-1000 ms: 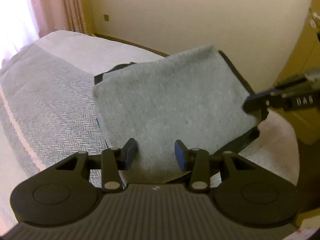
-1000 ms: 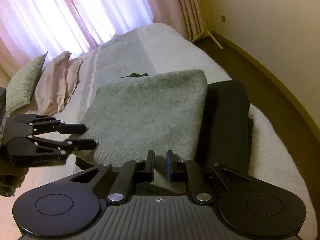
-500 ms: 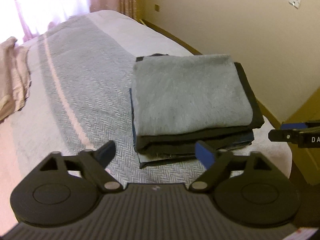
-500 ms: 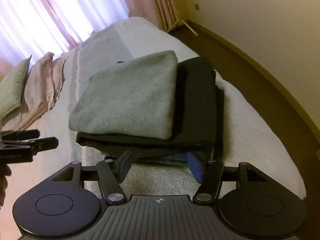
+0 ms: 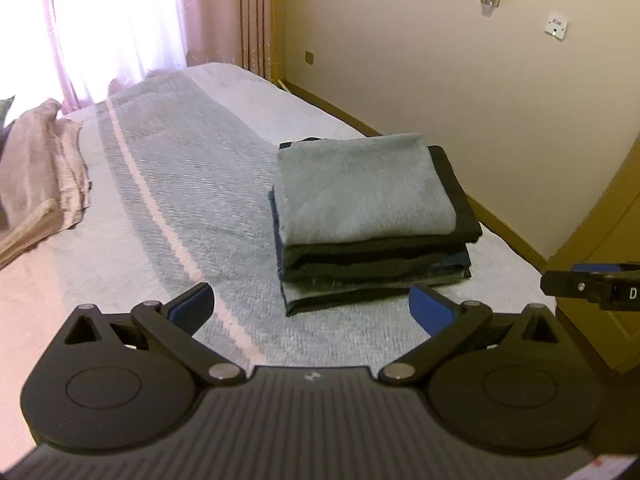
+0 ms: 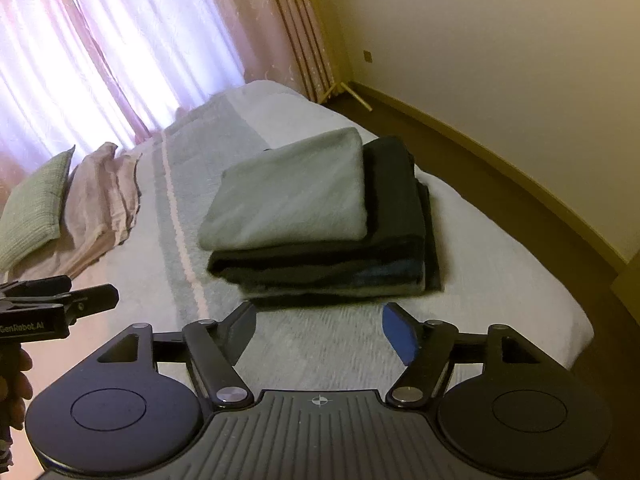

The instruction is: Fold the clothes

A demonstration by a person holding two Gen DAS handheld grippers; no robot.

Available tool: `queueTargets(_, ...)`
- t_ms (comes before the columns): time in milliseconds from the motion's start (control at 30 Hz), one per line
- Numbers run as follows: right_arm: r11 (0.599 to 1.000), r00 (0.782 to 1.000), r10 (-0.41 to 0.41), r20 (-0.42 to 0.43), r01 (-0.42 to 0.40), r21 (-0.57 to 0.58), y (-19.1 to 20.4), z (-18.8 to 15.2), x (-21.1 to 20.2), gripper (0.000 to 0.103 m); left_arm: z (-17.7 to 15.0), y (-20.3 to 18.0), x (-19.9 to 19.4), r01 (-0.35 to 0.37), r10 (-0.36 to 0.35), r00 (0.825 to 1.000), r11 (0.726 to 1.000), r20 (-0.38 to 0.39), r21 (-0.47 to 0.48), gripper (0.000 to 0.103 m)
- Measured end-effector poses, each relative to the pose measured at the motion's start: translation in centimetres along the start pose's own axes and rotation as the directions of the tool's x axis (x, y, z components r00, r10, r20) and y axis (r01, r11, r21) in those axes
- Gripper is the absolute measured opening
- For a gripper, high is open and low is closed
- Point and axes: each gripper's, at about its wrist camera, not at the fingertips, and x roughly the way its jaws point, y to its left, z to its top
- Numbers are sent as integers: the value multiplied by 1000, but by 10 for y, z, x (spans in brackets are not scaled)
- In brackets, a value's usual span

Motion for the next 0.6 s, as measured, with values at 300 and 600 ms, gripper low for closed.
queueTargets(300,999,999,-45,29,44,29,26,-49,-51,74,-42,0,-53,42,-42,999,999,-8,-14,102)
queueTargets(600,999,997,-51,56,50,10,28,-47,-75,75,-44,-13,-80,29,-29,1000,999,-4,-36,102)
